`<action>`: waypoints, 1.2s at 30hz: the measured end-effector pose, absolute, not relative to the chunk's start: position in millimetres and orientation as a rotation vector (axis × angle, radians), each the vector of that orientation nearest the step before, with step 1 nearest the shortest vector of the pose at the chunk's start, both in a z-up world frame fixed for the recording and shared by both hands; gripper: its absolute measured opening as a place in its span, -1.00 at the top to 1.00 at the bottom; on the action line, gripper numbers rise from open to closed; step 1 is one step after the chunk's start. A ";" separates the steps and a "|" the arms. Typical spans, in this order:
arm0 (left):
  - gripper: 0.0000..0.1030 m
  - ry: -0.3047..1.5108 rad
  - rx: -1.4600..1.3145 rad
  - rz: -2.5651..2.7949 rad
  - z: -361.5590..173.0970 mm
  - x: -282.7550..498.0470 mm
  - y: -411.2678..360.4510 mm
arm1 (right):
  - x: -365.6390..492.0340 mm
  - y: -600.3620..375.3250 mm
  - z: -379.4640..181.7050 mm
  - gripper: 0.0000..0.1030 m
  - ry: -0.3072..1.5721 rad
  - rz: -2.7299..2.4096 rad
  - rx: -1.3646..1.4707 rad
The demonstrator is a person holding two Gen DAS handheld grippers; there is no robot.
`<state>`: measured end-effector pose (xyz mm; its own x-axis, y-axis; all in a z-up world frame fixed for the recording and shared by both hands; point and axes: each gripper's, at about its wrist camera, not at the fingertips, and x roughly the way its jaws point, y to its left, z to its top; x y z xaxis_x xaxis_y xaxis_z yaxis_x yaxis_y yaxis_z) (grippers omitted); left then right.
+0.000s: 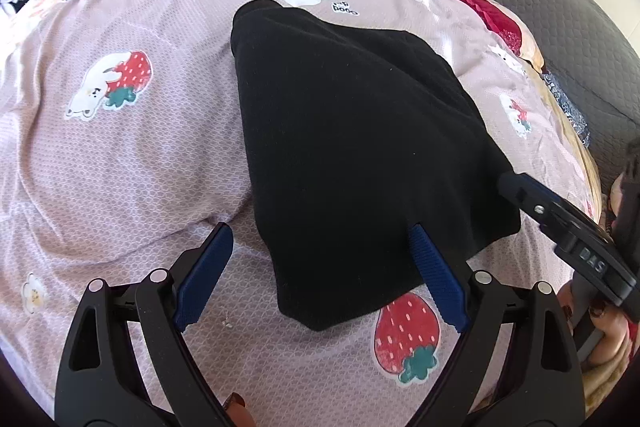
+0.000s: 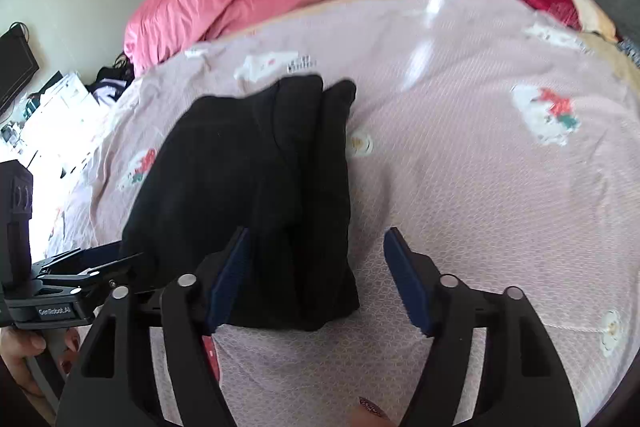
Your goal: Fold small clothes
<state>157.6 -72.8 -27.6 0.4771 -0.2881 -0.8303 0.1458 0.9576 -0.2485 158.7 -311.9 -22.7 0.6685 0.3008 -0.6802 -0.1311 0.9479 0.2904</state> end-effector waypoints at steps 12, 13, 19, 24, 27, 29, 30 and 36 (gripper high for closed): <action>-0.82 0.923 -0.149 -0.235 1.7 126.8 -59.0 | 91.2 -314.5 6.3 -0.91 0.598 0.195 0.243; -0.82 0.908 -0.147 -0.236 5.3 121.5 -57.3 | 86.4 -312.6 7.1 -0.91 0.597 0.190 0.231; -0.82 0.858 -0.136 -0.239 16.8 101.2 -54.5 | 61.6 -295.1 12.8 -0.91 0.594 0.193 0.163; -0.82 0.828 -0.138 -0.230 19.4 80.6 -45.4 | 43.8 -279.6 9.7 -0.91 0.616 0.180 0.099; -0.82 0.822 -0.145 -0.223 16.0 69.8 -41.4 | 36.1 -275.8 3.1 -0.91 0.649 0.151 0.086; -0.82 0.823 -0.143 -0.219 12.3 61.3 -40.2 | 32.5 -275.7 -3.7 -0.91 0.683 0.130 0.088; -0.82 0.824 -0.134 -0.214 10.1 58.2 -40.5 | 30.2 -275.9 -6.7 -0.91 0.696 0.125 0.091; -0.82 0.849 -0.127 -0.197 -7.9 46.7 -40.9 | 19.1 -282.0 -19.9 -0.91 0.723 0.110 0.115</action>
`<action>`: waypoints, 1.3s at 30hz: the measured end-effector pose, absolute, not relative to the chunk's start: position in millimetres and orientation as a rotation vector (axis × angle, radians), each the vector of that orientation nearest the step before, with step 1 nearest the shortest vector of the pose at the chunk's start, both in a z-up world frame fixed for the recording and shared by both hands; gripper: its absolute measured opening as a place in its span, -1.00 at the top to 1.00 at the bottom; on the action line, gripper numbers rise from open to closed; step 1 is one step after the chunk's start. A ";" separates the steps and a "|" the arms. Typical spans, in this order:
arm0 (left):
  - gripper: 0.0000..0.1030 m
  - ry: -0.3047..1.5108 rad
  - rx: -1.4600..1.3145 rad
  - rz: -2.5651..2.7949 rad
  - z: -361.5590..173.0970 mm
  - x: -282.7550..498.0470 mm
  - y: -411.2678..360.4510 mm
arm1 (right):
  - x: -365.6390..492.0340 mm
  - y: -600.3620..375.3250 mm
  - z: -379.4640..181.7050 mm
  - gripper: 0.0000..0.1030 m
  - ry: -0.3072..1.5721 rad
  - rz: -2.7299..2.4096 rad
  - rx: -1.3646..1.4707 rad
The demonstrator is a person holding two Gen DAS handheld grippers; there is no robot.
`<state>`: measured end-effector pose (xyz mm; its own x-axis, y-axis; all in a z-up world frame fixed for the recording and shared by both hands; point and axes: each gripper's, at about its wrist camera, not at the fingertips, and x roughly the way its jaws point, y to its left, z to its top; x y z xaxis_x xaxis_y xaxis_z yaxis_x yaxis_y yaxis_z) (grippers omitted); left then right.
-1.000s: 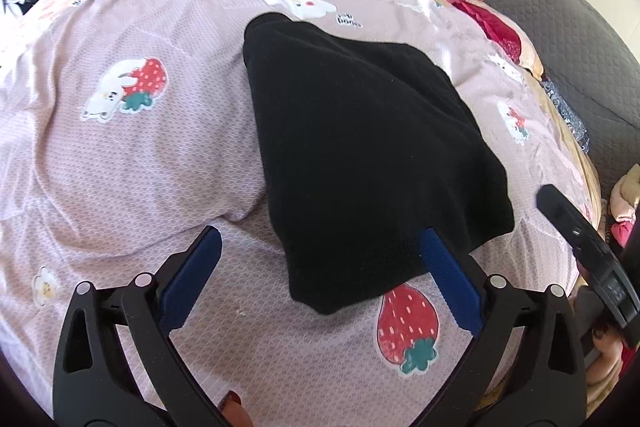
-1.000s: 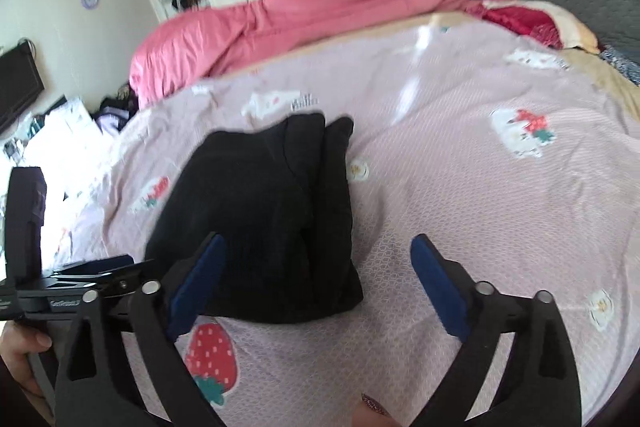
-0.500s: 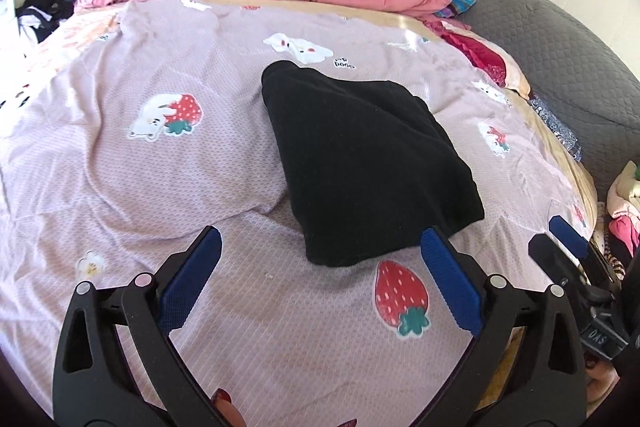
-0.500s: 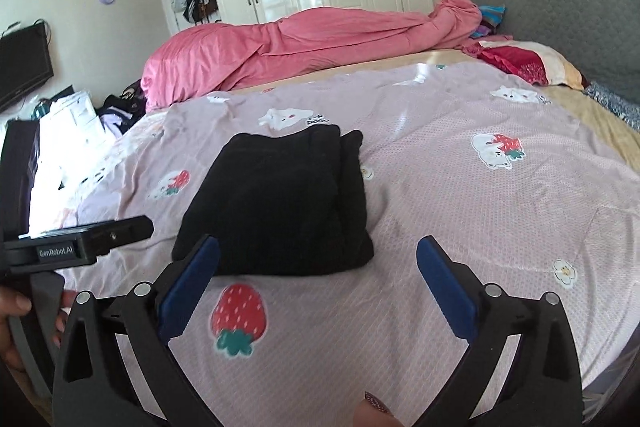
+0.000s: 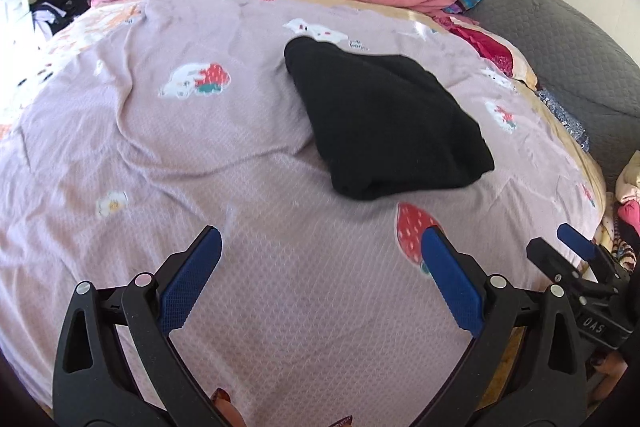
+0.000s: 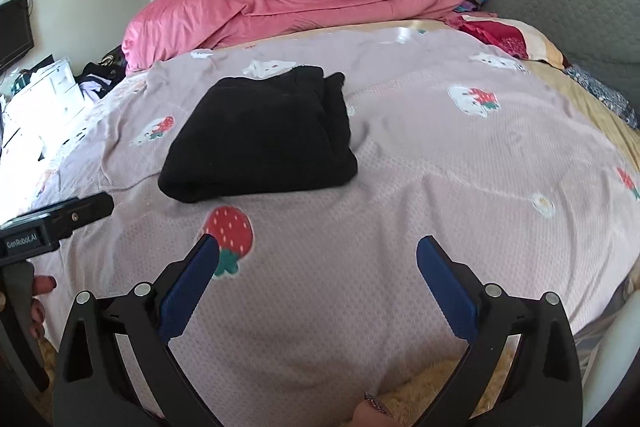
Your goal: Fold small clothes
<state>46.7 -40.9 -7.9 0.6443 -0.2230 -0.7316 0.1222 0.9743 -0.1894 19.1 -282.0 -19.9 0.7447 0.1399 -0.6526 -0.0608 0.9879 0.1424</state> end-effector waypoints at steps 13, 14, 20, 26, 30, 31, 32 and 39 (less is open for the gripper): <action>-0.82 0.857 -0.133 -0.178 -18.0 39.6 -45.5 | 12.7 -279.5 -15.9 -0.91 0.676 0.120 0.114; -0.82 0.861 -0.130 -0.177 -18.2 40.0 -45.7 | 13.2 -279.2 -16.4 -0.91 0.677 0.117 0.108; -0.82 0.869 -0.121 -0.163 -18.7 41.4 -46.1 | 15.7 -276.2 -17.7 -0.91 0.678 0.118 0.092; -0.82 0.875 -0.120 -0.154 -18.0 41.2 -45.2 | 19.0 -276.4 -22.1 -0.91 0.690 0.108 0.095; -0.82 0.879 -0.118 -0.150 -18.0 41.3 -45.3 | 19.1 -277.6 -22.6 -0.91 0.687 0.109 0.103; -0.82 0.880 -0.117 -0.149 -17.9 41.4 -45.2 | 19.1 -277.5 -22.8 -0.91 0.686 0.110 0.102; -0.82 0.881 -0.117 -0.147 -17.9 41.5 -45.1 | 19.3 -277.2 -23.0 -0.91 0.686 0.110 0.101; -0.82 0.883 -0.117 -0.143 -17.9 41.6 -44.1 | 18.1 -276.3 -22.3 -0.91 0.683 0.113 0.098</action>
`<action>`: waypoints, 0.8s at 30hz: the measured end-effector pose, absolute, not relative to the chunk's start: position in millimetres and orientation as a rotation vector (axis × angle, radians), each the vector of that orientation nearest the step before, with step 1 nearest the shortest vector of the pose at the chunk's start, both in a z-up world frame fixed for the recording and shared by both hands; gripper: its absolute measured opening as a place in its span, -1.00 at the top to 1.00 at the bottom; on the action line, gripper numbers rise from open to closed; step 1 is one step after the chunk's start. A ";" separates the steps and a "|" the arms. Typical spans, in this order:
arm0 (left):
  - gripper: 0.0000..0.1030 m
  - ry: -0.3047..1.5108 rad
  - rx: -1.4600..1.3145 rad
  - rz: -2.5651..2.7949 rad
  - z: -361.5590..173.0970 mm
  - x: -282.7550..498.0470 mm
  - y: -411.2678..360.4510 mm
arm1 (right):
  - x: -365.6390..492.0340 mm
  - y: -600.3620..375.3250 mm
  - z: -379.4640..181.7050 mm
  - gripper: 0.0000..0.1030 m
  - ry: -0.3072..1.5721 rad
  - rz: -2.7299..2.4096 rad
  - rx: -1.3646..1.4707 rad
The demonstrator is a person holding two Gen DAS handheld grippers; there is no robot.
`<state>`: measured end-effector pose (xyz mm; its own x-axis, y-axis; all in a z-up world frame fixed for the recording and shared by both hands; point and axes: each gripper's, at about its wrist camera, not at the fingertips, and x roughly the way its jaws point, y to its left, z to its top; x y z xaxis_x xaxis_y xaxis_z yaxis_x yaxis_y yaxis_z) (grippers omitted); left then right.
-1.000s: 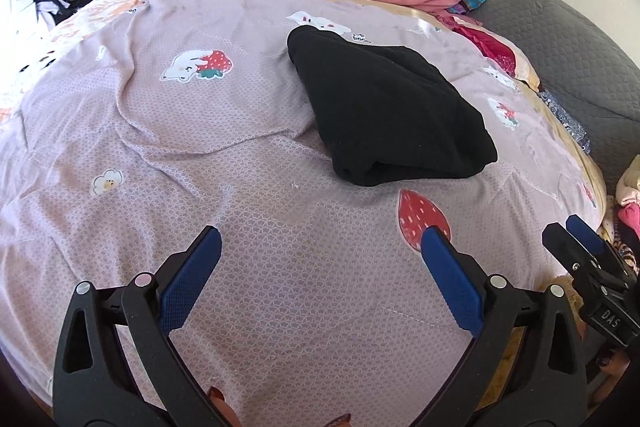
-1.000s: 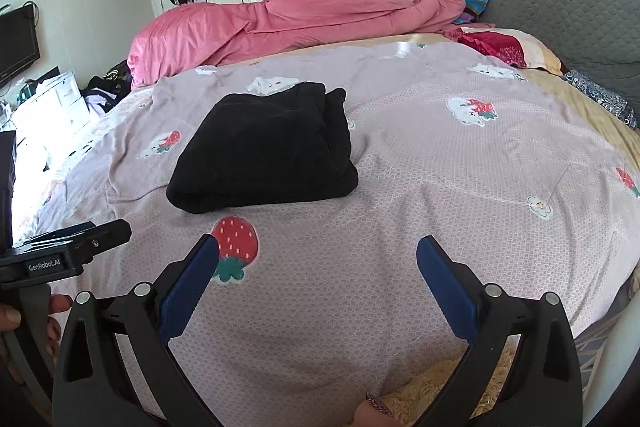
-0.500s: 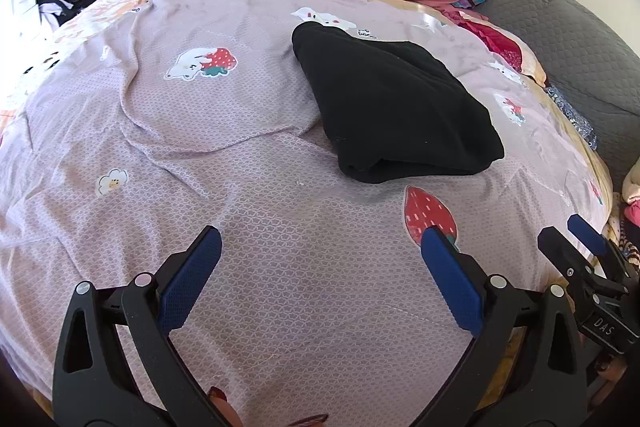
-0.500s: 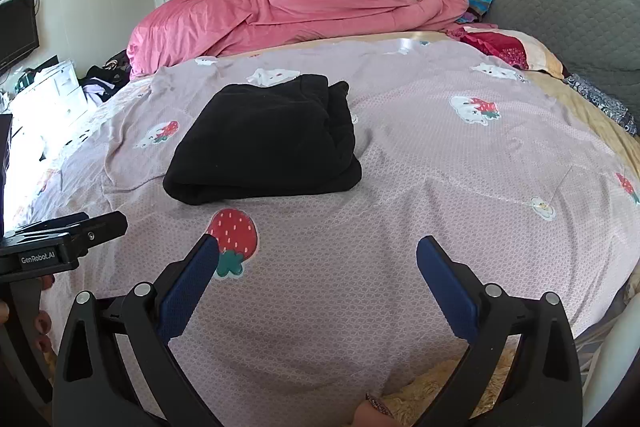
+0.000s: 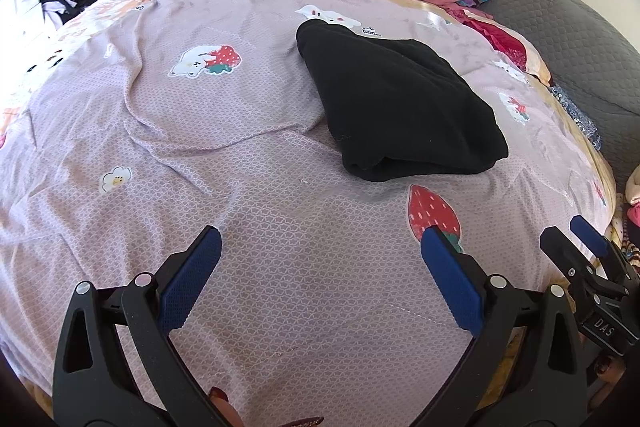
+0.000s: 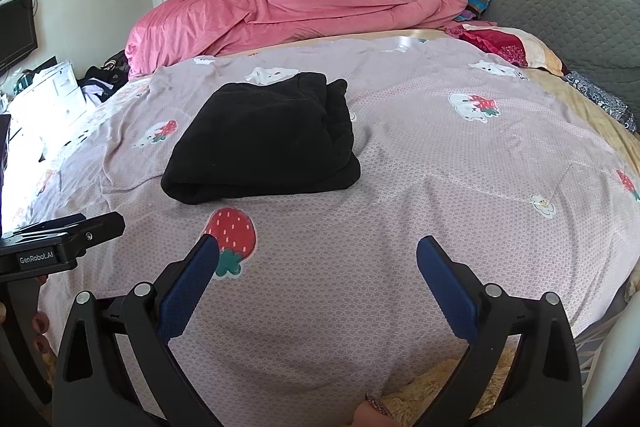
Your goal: Fold small clothes
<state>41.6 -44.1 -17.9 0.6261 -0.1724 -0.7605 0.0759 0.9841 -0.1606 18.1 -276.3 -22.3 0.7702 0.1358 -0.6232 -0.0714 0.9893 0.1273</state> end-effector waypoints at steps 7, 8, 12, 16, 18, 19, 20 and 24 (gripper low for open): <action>-0.82 0.883 -0.114 -0.131 -16.7 40.5 -44.4 | 17.4 -275.7 -22.9 -0.91 0.677 0.115 0.101; -0.82 0.882 -0.108 -0.127 -16.6 39.9 -44.8 | 17.5 -275.6 -23.4 -0.91 0.678 0.115 0.100; -0.82 0.882 -0.105 -0.125 -16.4 39.3 -45.1 | 17.4 -275.6 -22.8 -0.91 0.680 0.115 0.101; -0.82 0.887 -0.102 -0.124 -16.8 39.3 -45.5 | 17.6 -275.2 -22.2 -0.91 0.682 0.114 0.097; -0.82 0.887 -0.100 -0.123 -16.6 39.3 -45.5 | 17.4 -275.3 -21.9 -0.91 0.681 0.112 0.097; -0.82 0.886 -0.102 -0.123 -16.6 39.3 -45.4 | 17.4 -275.3 -21.9 -0.91 0.681 0.113 0.097; -0.82 0.884 -0.103 -0.125 -16.5 39.1 -45.1 | 17.8 -275.4 -22.2 -0.91 0.683 0.111 0.096; -0.82 0.887 -0.101 -0.125 -16.9 39.3 -45.4 | 18.5 -275.7 -22.0 -0.91 0.686 0.110 0.095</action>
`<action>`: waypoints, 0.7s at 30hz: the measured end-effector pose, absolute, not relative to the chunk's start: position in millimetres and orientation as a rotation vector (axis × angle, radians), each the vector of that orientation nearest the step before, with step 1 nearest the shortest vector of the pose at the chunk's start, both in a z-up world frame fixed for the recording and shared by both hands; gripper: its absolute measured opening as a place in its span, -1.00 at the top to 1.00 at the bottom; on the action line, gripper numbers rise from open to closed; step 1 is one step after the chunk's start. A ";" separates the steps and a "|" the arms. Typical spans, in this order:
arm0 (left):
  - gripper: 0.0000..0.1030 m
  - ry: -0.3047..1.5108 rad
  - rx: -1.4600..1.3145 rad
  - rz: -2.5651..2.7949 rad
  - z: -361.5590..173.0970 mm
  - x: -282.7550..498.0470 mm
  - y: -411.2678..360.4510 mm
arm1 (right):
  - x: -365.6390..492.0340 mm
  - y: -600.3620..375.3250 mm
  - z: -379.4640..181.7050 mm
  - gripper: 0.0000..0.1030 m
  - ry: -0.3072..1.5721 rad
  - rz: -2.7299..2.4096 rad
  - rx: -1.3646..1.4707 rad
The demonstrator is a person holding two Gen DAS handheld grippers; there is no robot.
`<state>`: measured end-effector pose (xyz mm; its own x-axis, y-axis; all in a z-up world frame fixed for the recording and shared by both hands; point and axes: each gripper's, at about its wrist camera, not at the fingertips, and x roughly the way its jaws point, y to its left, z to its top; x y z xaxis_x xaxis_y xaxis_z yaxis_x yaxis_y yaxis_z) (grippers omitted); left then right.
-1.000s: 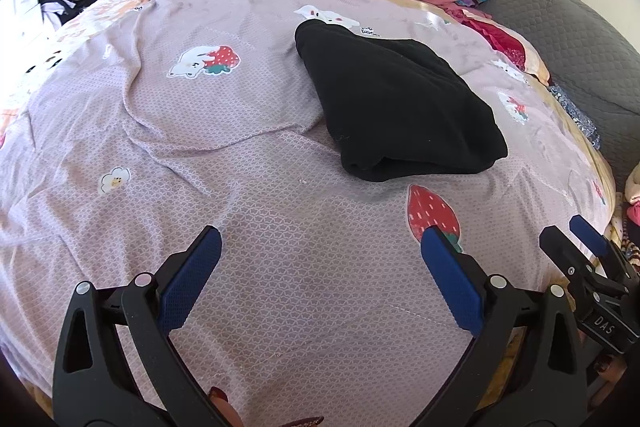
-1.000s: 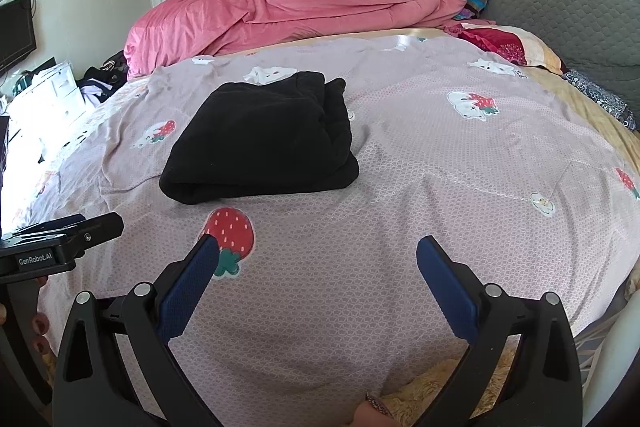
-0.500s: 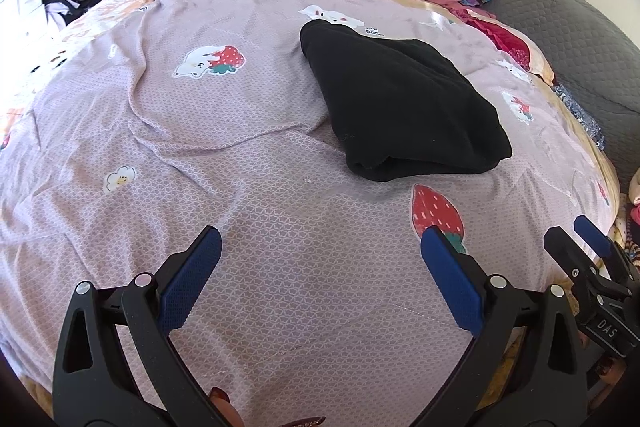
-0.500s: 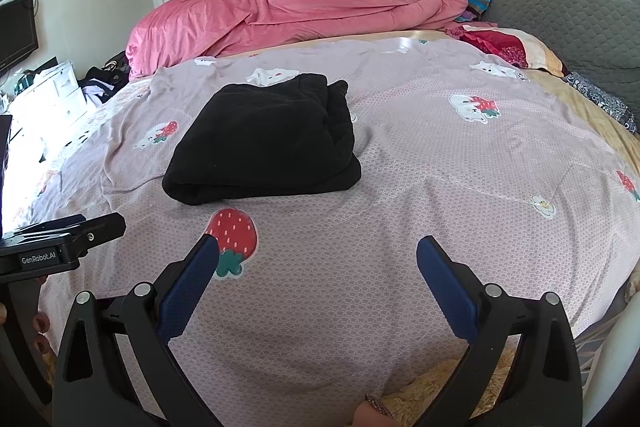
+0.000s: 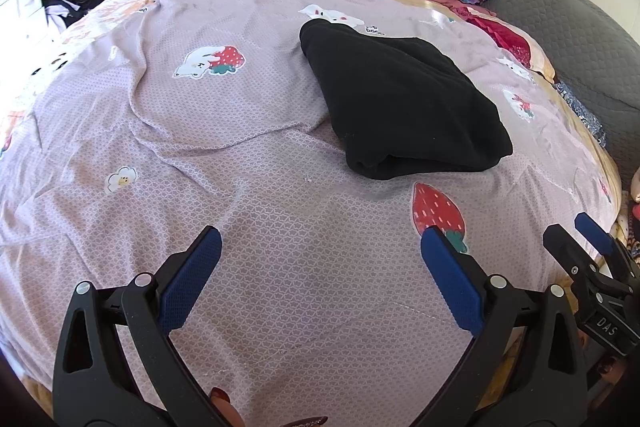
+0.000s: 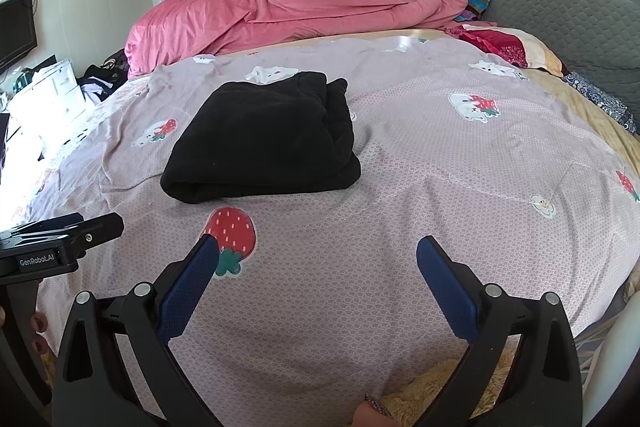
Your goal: Fold small clothes
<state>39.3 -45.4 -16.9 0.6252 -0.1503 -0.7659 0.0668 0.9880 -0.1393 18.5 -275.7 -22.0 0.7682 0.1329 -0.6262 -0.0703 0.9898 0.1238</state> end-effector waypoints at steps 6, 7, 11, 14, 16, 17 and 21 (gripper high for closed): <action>-0.82 0.888 -0.102 -0.127 -16.6 39.2 -45.5 | 18.9 -276.2 -21.6 -0.91 0.686 0.111 0.095; -0.82 0.887 -0.101 -0.126 -16.4 39.2 -45.5 | 19.2 -276.0 -22.2 -0.91 0.688 0.111 0.094; -0.82 0.888 -0.105 -0.124 -15.7 39.0 -45.4 | 19.2 -276.2 -21.3 -0.91 0.687 0.110 0.093; -0.82 0.888 -0.102 -0.123 -15.6 38.9 -46.3 | 19.1 -276.3 -21.2 -0.91 0.685 0.111 0.092; -0.82 0.886 -0.096 -0.118 -14.9 38.3 -46.9 | 19.7 -276.8 -21.9 -0.91 0.687 0.109 0.092; -0.82 0.885 -0.095 -0.118 -14.8 38.1 -47.3 | 19.7 -277.1 -21.6 -0.91 0.685 0.108 0.093; -0.82 0.892 -0.099 -0.114 -15.5 38.2 -46.5 | 19.5 -277.8 -21.9 -0.91 0.683 0.107 0.092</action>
